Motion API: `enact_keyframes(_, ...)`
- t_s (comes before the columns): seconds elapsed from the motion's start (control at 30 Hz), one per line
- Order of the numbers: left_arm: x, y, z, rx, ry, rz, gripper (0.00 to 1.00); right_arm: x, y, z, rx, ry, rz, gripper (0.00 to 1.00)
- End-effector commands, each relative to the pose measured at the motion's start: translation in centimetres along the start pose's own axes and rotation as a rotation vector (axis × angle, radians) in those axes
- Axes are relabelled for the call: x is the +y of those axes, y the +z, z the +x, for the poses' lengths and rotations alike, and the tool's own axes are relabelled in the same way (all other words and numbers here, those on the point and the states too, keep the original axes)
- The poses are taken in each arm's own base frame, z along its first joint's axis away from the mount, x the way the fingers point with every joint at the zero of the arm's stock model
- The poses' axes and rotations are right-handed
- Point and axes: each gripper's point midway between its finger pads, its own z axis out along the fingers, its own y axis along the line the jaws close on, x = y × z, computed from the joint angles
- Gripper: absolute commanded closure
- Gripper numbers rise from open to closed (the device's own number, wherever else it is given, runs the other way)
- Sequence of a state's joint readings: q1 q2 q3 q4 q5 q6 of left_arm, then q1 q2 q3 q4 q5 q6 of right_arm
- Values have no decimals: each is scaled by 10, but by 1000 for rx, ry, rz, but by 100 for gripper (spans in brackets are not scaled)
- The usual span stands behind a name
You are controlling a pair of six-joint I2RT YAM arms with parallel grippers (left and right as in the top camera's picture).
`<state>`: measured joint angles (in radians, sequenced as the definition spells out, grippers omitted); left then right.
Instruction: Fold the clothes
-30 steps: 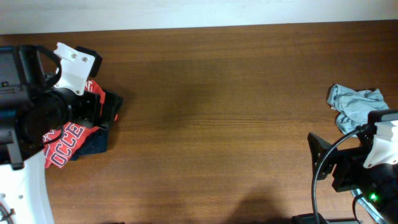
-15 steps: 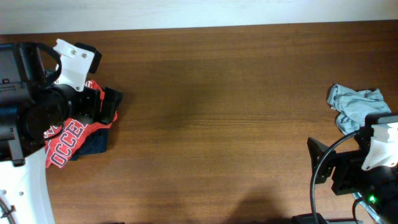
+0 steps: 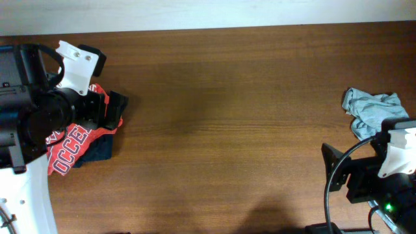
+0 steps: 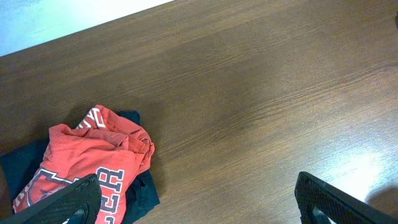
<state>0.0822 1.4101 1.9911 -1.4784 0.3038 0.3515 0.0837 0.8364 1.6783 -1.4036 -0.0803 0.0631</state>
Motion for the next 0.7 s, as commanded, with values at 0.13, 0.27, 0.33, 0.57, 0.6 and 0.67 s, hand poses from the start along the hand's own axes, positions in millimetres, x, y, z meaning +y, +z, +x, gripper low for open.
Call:
enact_keyframes(0.13, -3, 2, 0, 0, -9, 17, 1, -28, 3, -9, -192, -14, 153, 1)
enact_keyframes(0.27, -3, 2, 0, 0, -9, 17, 1, -40, 29, 23, -244, 5, 187, 1)
enact_keyframes(0.33, -3, 2, 0, 0, -9, 17, 1, -45, 47, 47, -245, 12, 199, 1)
enact_keyframes(0.57, -3, 2, 0, 0, -9, 17, 1, -58, 111, 140, -201, 26, 205, 1)
enact_keyframes(0.6, -3, 2, 0, 0, -9, 17, 1, -59, 118, 148, -199, 26, 206, 1)
enact_keyframes(0.67, -3, 2, 0, 0, -9, 17, 1, -61, 132, 167, -188, 28, 205, 1)
